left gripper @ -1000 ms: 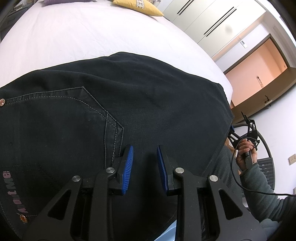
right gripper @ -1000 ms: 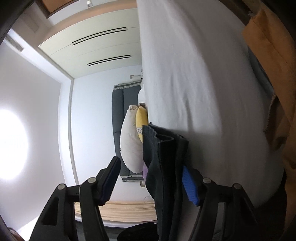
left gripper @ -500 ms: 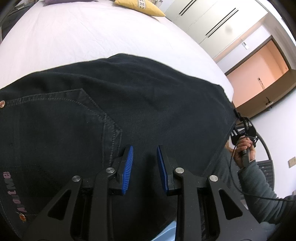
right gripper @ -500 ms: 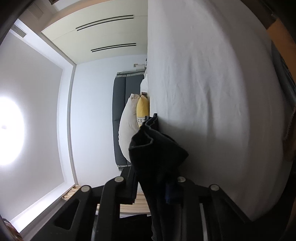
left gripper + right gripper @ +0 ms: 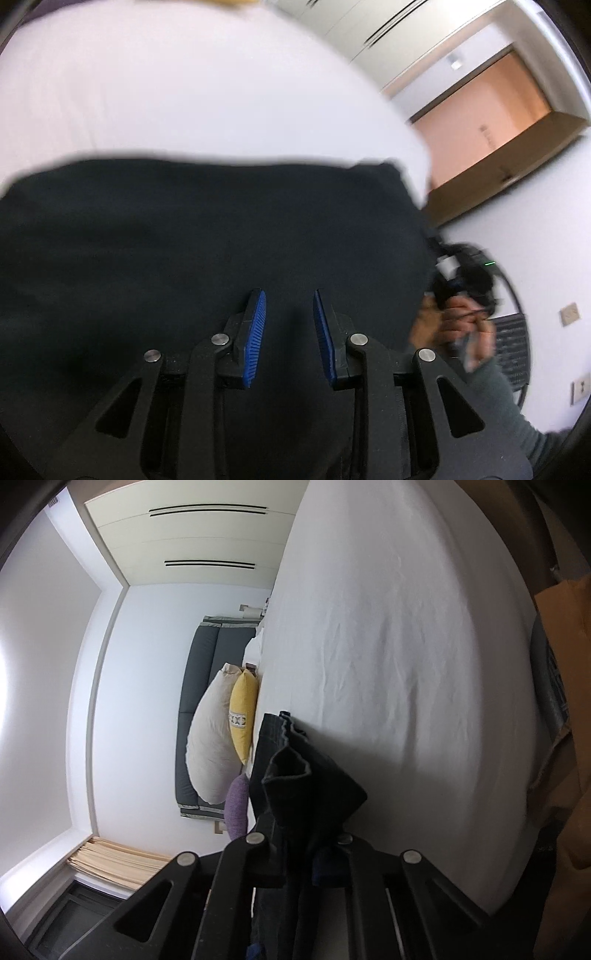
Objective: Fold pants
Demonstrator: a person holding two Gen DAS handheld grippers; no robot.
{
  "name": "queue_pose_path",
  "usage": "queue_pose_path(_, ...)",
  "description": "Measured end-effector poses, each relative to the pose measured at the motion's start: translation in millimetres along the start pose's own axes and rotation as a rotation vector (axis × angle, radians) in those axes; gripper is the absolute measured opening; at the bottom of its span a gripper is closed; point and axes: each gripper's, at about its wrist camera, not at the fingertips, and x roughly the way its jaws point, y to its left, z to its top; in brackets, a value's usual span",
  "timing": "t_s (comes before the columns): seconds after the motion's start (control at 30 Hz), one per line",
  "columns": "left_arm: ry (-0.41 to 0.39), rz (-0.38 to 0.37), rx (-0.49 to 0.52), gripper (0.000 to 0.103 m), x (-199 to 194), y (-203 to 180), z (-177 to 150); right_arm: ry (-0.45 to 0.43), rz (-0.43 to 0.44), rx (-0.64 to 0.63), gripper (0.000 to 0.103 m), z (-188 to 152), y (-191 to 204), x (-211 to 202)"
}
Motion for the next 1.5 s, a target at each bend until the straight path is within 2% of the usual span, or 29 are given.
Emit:
queue_pose_path(0.07, -0.012, 0.02, 0.013, 0.025, 9, 1, -3, 0.002, -0.015, -0.015, 0.008, 1, 2, 0)
queue_pose_path(0.13, -0.026, -0.003, 0.004, 0.025, 10, 4, -6, 0.005, -0.035, -0.033, 0.008, 1, 4, 0)
queue_pose_path(0.23, -0.022, -0.076, -0.073, 0.025, 10, 23, -8, 0.0, -0.064, -0.055, 0.008, 0, 7, -1)
queue_pose_path(0.37, -0.028, -0.073, -0.064, 0.025, 9, 29, -14, -0.015, -0.128, -0.139, 0.007, -6, 31, -4)
queue_pose_path(0.43, -0.042, -0.089, -0.077, 0.025, 10, 29, -17, 0.001, -0.197, -0.283, 0.007, -16, 68, 1)
queue_pose_path(0.5, -0.054, -0.113, -0.097, 0.025, 8, 32, -18, 0.064, -0.25, -0.548, 0.007, -48, 127, 17)
queue_pose_path(0.57, -0.075, -0.159, -0.146, 0.025, 1, 41, -20, 0.204, -0.251, -0.876, 0.007, -114, 182, 40)
queue_pose_path(0.6, -0.088, -0.174, -0.187, 0.025, -5, 45, -22, 0.292, -0.266, -1.056, 0.007, -156, 198, 53)
queue_pose_path(0.63, -0.11, -0.192, -0.236, 0.027, -14, 52, -25, 0.355, -0.292, -1.183, 0.007, -189, 204, 63)
queue_pose_path(0.67, -0.132, -0.21, -0.267, 0.031, -22, 57, -29, 0.42, -0.325, -1.29, 0.007, -221, 202, 74)
queue_pose_path(0.7, -0.167, -0.232, -0.303, 0.052, -34, 65, -34, 0.459, -0.344, -1.346, 0.007, -244, 198, 81)
queue_pose_path(0.73, -0.19, -0.251, -0.325, 0.067, -42, 70, -37, 0.481, -0.355, -1.376, 0.007, -258, 194, 86)
queue_pose_path(0.83, -0.241, -0.296, -0.394, 0.083, -65, 81, -44, 0.529, -0.419, -1.529, 0.007, -305, 175, 99)
queue_pose_path(0.93, -0.259, -0.326, -0.429, 0.09, -70, 86, -43, 0.525, -0.429, -1.582, 0.007, -320, 171, 98)
queue_pose_path(1.07, -0.21, -0.366, -0.506, 0.09, -56, 93, -41, 0.461, -0.405, -1.601, 0.007, -319, 176, 85)
queue_pose_path(1.33, -0.155, -0.378, -0.51, 0.09, -49, 92, -36, 0.418, -0.373, -1.668, 0.007, -336, 190, 72)
queue_pose_path(1.4, -0.151, -0.384, -0.496, 0.086, -49, 92, -33, 0.426, -0.367, -1.7, 0.007, -344, 188, 72)
queue_pose_path(1.47, -0.137, -0.393, -0.474, 0.064, -53, 95, -32, 0.433, -0.365, -1.717, 0.007, -350, 187, 74)
queue_pose_path(1.5, -0.123, -0.39, -0.465, 0.044, -54, 98, -30, 0.437, -0.365, -1.719, 0.007, -353, 189, 75)
